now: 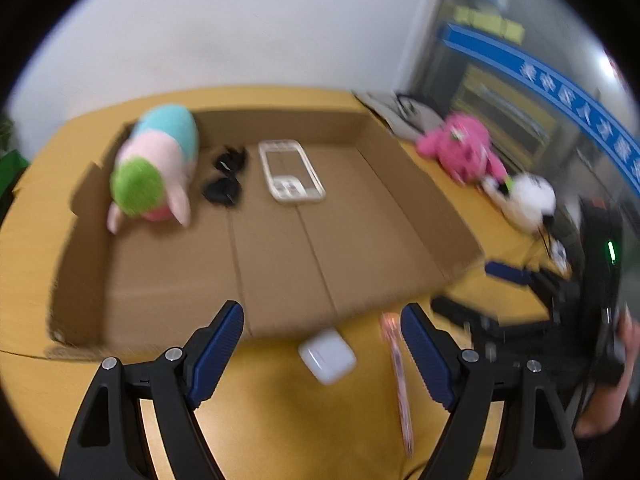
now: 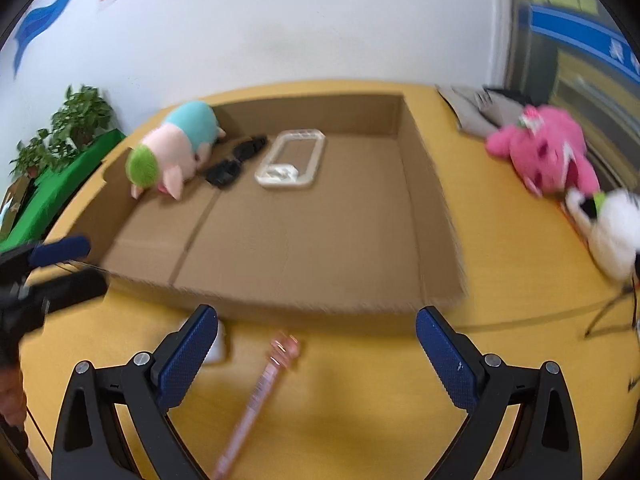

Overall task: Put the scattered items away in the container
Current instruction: 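Lower the right tool onto the pink pen and close on its cap, then close the left tool on the pen tip while the right tool holds the cap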

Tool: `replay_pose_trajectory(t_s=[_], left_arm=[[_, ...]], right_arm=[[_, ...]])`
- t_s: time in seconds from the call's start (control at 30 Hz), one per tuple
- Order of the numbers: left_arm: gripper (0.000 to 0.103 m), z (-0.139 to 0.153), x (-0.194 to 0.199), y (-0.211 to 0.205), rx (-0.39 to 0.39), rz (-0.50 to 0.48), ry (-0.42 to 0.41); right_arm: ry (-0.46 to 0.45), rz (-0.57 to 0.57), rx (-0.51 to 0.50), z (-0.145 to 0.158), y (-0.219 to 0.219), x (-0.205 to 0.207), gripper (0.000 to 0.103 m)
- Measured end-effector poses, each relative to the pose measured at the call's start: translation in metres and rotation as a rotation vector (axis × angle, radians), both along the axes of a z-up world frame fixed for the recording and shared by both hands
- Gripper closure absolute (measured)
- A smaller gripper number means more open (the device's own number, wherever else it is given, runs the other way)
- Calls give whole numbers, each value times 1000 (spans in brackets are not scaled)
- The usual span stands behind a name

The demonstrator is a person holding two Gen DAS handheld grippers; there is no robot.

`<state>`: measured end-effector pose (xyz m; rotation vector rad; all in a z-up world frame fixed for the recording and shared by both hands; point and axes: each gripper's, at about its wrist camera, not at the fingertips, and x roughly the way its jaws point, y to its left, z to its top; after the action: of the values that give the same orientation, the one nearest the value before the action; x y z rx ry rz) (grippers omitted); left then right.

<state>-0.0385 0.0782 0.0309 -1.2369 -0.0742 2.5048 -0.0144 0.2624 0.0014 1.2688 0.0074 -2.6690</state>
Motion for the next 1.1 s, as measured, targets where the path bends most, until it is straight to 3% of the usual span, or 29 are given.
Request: replay_pose_trajectory(t_s=[0.23, 0.47, 0.57, 0.63, 0.77, 0.93, 1.03, 1.1], left_arm=[[22, -38, 28, 36, -13, -123, -106], [23, -79, 37, 47, 98, -163, -260], [26, -89, 38, 52, 106, -168, -297], [36, -93, 40, 55, 99, -173, -311], [44, -94, 45, 58, 78, -175, -304], [74, -95, 49, 54, 66, -160, -310], [84, -98, 51, 50, 89, -158, -325], [87, -100, 54, 50, 114, -165, -338]], right_arm=[[-110, -46, -72, -30, 21, -5, 3], [-180, -7, -116, -51, 2, -12, 7], [-202, 5, -119, -57, -7, -18, 12], [-211, 18, -119, -59, -13, -19, 15], [-227, 33, -112, -65, -21, -23, 23], [-221, 27, -81, -67, -23, -24, 31], [-220, 25, -46, -66, -25, -23, 49], [-227, 30, -48, -66, -25, -22, 72]])
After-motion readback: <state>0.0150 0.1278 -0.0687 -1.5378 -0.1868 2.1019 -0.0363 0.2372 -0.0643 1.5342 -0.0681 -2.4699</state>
